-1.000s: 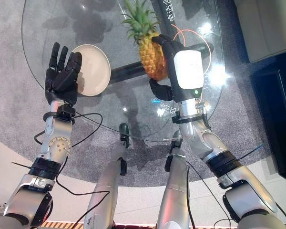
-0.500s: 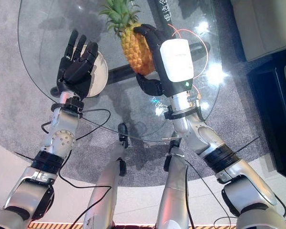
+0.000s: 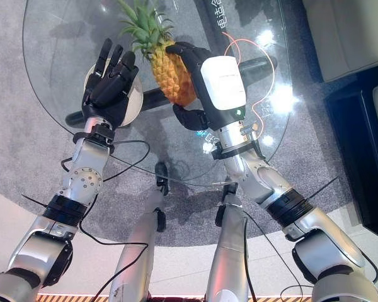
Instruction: Pick up the fruit to the plate
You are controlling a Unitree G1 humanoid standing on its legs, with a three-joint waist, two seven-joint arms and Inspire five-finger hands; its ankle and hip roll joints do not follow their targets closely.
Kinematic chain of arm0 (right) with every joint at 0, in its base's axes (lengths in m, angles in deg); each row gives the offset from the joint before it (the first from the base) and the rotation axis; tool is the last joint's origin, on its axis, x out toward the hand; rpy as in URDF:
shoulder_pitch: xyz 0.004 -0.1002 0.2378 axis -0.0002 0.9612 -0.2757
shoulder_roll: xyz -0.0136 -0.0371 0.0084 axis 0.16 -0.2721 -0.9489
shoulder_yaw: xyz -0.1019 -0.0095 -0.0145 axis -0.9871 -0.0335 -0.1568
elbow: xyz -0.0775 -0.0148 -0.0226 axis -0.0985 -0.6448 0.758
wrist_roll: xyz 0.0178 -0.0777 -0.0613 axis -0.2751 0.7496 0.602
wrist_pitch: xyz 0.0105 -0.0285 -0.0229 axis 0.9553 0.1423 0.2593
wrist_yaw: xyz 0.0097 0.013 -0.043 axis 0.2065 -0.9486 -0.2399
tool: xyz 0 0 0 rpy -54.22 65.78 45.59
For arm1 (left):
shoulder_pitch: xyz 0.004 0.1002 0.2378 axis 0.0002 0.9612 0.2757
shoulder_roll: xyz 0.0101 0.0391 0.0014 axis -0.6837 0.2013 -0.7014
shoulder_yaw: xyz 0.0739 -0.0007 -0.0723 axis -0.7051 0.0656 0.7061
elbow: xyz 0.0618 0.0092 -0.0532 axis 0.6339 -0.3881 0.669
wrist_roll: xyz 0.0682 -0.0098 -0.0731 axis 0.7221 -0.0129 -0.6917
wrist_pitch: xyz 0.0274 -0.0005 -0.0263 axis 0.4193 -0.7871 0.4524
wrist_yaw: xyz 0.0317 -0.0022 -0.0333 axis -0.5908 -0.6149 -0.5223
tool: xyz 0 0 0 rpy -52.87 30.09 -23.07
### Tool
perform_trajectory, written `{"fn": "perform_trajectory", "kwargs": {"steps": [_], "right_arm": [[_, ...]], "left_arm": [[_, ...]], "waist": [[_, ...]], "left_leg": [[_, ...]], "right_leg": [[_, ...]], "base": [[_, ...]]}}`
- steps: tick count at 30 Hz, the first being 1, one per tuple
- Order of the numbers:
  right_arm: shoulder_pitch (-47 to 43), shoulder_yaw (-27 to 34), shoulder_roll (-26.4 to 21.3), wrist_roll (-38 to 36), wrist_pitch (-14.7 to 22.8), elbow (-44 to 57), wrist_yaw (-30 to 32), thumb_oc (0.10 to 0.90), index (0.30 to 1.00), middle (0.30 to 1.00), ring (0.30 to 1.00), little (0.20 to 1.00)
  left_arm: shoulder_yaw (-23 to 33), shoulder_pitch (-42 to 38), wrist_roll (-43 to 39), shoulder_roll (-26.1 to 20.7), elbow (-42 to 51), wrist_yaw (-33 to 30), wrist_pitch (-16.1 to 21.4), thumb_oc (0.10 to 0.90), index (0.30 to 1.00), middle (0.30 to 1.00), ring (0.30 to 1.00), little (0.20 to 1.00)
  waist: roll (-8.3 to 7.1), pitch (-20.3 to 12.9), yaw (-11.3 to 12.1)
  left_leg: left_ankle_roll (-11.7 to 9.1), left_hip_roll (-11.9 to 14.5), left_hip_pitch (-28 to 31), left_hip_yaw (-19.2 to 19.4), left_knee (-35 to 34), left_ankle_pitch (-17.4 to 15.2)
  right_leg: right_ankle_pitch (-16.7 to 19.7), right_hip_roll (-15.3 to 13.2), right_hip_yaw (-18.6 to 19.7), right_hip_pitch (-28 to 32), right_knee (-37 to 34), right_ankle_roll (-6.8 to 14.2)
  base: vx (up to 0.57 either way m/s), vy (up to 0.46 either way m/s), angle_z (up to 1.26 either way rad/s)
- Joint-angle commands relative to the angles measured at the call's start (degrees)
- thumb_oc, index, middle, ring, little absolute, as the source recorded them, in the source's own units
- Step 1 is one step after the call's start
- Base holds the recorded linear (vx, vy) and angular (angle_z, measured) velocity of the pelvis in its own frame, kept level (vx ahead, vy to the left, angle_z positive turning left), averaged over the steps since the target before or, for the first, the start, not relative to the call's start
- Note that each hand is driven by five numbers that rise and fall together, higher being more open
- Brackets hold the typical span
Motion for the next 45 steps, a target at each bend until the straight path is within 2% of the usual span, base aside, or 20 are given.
{"fn": "perform_trajectory", "kwargs": {"steps": [1,16,27,36,45], "right_arm": [[-12.03,-0.41,0.79,0.03,4.43,10.89,1.42,0.100,0.300,0.300,0.300,0.200],[-13.62,-2.90,1.04,-2.80,4.49,11.65,-0.60,0.100,0.300,0.300,0.300,0.200],[-14.82,-4.96,1.13,-3.98,3.93,12.70,-1.87,0.100,0.300,0.300,0.300,0.200],[-16.55,-6.72,0.79,-3.42,4.56,13.70,-2.57,0.100,0.300,0.300,0.300,0.200],[-18.22,-8.32,0.46,-2.32,4.95,14.84,-1.21,0.100,0.300,0.300,0.300,0.200]], "left_arm": [[0.26,-7.59,0.43,-0.84,5.05,0.22,5.03,0.800,0.900,0.900,0.900,0.900],[-0.65,-9.74,0.39,-0.20,3.93,-5.65,4.38,0.800,0.900,0.900,0.900,0.900],[-1.48,-10.34,-0.18,0.20,4.53,-7.09,4.87,0.800,0.900,0.900,0.900,0.900],[-3.23,-11.76,2.06,-0.22,5.05,-7.65,1.06,0.800,0.900,0.900,0.900,0.900],[-4.19,-12.16,2.31,-0.38,4.72,-11.39,0.23,0.800,0.900,0.900,0.900,0.900]], "waist": [[-1.82,-1.27,0.07],[-2.04,-1.27,0.00],[-1.87,-1.27,0.17],[-1.75,-1.27,0.32],[-1.77,-1.27,0.46]], "left_leg": [[0.90,-3.45,2.46,2.71,3.87,-7.32],[0.76,-3.69,2.51,2.65,3.53,-7.00],[0.68,-3.80,2.61,2.70,3.18,-6.70],[0.82,-3.94,2.18,2.71,3.30,-6.32],[0.82,-4.04,2.46,2.58,3.61,-6.66]], "right_leg": [[6.41,1.45,-4.10,6.39,-14.02,0.84],[6.62,1.54,-4.31,6.76,-14.61,0.87],[6.83,1.39,-4.53,6.92,-14.93,0.95],[7.29,1.31,-4.78,6.73,-15.02,0.93],[6.91,1.36,-4.87,7.13,-14.75,1.11]], "base": [[0.00,0.000,0.00],[0.00,0.000,0.00],[0.00,0.000,0.00],[0.00,0.000,0.00],[0.00,0.000,0.00]]}}
